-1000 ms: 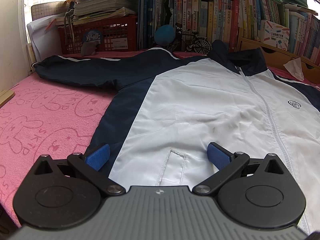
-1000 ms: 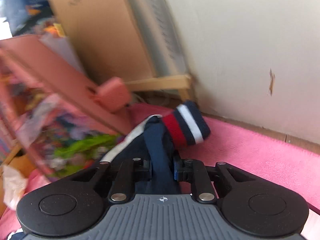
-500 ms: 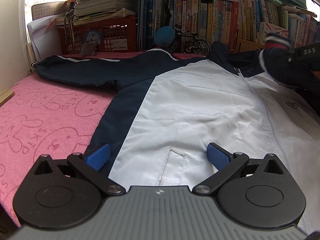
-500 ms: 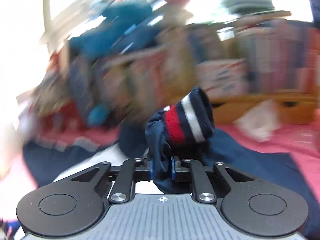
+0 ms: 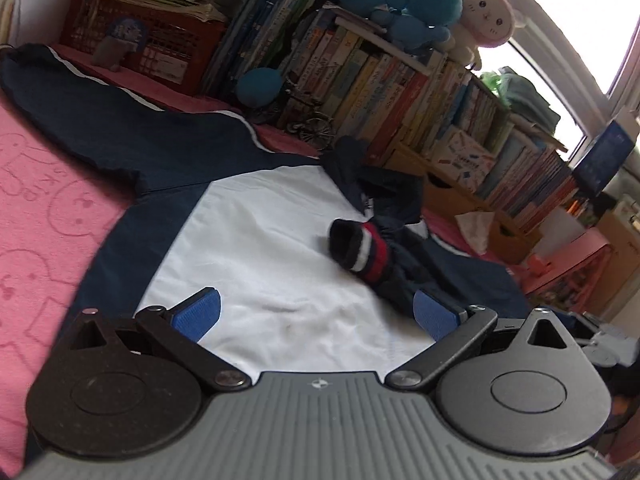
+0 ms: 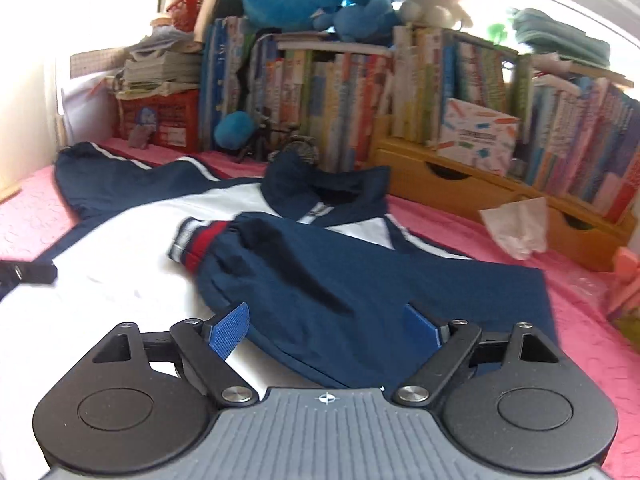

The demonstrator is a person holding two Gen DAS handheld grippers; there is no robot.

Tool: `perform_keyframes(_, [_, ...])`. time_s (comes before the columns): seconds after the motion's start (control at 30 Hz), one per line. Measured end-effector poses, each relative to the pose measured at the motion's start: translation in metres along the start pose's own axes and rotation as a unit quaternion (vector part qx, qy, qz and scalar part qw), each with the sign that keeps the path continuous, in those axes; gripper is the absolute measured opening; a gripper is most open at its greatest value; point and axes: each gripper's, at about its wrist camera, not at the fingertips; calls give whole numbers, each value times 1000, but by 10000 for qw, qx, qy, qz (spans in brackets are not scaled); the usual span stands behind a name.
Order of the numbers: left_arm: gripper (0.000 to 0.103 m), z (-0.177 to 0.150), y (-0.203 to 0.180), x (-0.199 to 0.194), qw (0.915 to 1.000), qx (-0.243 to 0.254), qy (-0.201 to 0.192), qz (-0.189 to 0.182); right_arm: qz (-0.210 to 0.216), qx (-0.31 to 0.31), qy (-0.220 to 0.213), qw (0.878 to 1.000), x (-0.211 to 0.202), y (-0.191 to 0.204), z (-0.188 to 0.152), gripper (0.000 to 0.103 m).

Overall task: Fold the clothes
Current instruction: 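Carry the held cuff across the white front with the right tool, release, then grasp the striped cuff with the left tool and pull it across the front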

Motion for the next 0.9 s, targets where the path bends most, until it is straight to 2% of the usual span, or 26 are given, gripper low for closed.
perform_keyframes(0.07, [103,7,-11,24,9997,-116,29,-209,-307,90,34,9995,-6,-14,-12,85])
perform_keyframes(0.17, [103,11,-25,71,9997,-100,207,-49,-393,499,82,9979,-16,-33,-32,86])
perform_keyframes(0.3, [103,12,-32,134,9976,7,420,550,-515,469,26,9976,-23,-38,-43,88])
perform_keyframes(0.37, [103,9,-39,151,9955,402,187,832,-578,439,-4,9974,-27,-40,-49,90])
perform_keyframes(0.4, [88,9,-42,158,9939,509,196,958,-610,424,-20,9972,-29,-41,-52,90])
perform_keyframes(0.43, [73,11,-45,162,9921,585,144,1099,-642,409,-35,9971,-31,-42,-55,90])
perform_keyframes(0.47, [54,13,-47,164,9906,644,102,1202,-674,394,-50,9969,-32,-43,-58,90])
perform_keyframes(0.57, [52,30,-49,154,9928,708,-194,945,-769,349,-96,9964,-38,-46,-66,92])
perform_keyframes(0.7, [52,59,-61,130,9772,1598,-886,1083,-841,351,-107,9958,-38,-50,-71,95])
perform_keyframes(0.83, [52,84,-53,116,9618,2058,-1172,1370,-923,294,-79,9953,-24,-43,-64,95])
perform_keyframes(0.9, [52,91,-42,114,9584,2106,-1166,1537,-986,187,-77,9949,-16,-36,-60,95])
Point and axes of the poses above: each gripper's, at about its wrist camera, not at the fingertips, and x roughly the way its jaws point, y to its left, z to its top, and after that the axes turned 9 degrees about -z, right-handed
